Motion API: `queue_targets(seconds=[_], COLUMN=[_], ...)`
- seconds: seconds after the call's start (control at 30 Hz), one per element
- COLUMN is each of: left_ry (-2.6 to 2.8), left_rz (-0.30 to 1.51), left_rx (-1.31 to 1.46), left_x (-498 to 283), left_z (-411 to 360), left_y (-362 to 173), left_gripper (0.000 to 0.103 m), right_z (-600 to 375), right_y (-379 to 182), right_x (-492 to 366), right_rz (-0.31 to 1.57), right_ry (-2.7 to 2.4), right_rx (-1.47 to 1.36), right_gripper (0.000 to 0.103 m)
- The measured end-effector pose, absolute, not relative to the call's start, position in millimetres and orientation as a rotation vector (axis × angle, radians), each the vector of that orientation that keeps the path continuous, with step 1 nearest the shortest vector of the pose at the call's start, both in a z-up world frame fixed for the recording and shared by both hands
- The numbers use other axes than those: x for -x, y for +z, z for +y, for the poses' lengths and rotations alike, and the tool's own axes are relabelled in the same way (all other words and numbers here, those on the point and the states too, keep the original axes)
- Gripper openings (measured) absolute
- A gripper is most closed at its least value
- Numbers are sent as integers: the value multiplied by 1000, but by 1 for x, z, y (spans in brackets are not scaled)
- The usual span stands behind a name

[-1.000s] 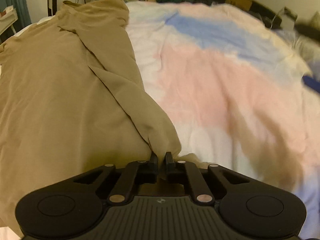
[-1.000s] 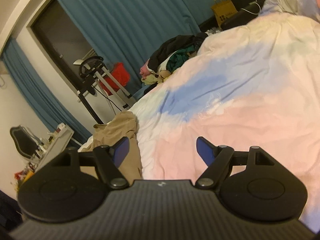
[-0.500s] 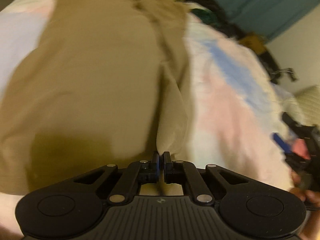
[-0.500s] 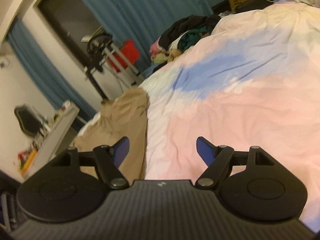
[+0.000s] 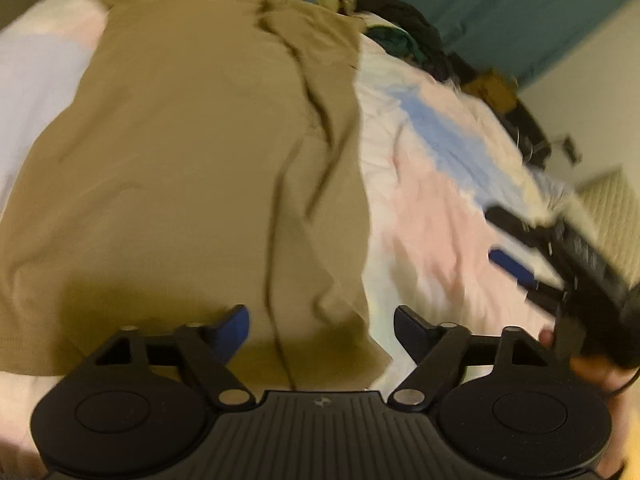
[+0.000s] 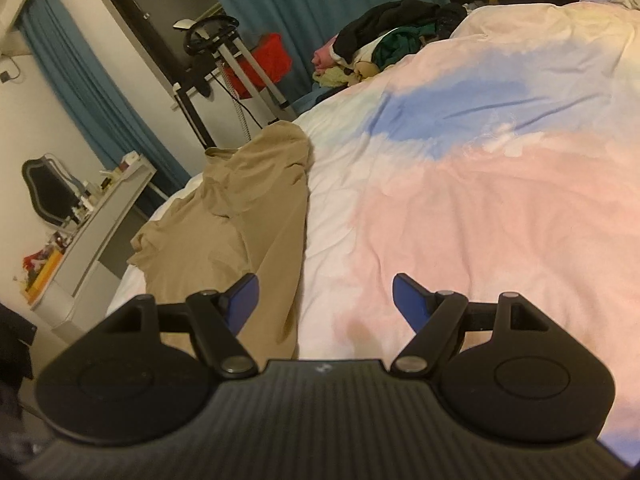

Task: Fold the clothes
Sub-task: 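Fold the held shirt side over the body with the left gripper, then open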

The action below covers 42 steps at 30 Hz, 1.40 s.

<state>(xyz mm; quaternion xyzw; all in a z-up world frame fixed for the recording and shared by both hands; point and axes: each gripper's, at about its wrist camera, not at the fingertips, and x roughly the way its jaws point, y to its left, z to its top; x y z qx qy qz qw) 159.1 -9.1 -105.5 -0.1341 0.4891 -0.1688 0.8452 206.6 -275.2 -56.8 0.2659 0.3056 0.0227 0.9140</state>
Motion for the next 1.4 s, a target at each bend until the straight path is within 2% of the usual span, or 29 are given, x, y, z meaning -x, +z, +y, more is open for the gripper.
queue_targets(seconds=[0.1,0.17,0.2,0.23,0.27,0.33,0.53,0.73,0.8,0.87,0.93,1.07,1.4], left_ry=[-337,-352,-349,-347,-347,-349,-345,-283,-285,-292,-301,-288,-110], left_rz=[1040,1058,1070,1077,1083,1103,1199,1273,1282,1269,1201,1057,824], left_rx=[143,84,77,97,121,205,387,345,354,379,371,402,403], left_x=[-158,-157,-157,-155,-153,-154,-150,-149,-151,-162,-181,-246,-438], left_z=[-37,-46,-46,-41,-35,-20,31,57,64,71,70,61,23], left_y=[-114,-123,-126,-126,-126,-122,-126,-138,-135,-125,-111,-90,-93], left_gripper=[77,64,60,39,24,13,7,8,18,45,48,72,70], right_z=[-275,-275,-276,-277,-277,-278,-271,-258,-255,-254,-254,-253,-234], right_y=[-58,-59,-60,-60,-60,-60,-59,-55,-53,-52,-53,-60,-86], right_x=[-207,-206,-206,-206,-205,-205,-204,-198,-195,-195,-199,-211,-253], right_rz=[636,637,638,639,639,638,645,649,639,633,634,657,704], right_ry=[50,57,57,57,57,58,90,106,100,89,79,81,105], right_rx=[-543,-548,-550,-553,-557,-566,-554,-506,-489,-475,-466,-464,-389], right_gripper=[76,76,76,76,76,76,76,76,76,76,76,76,76])
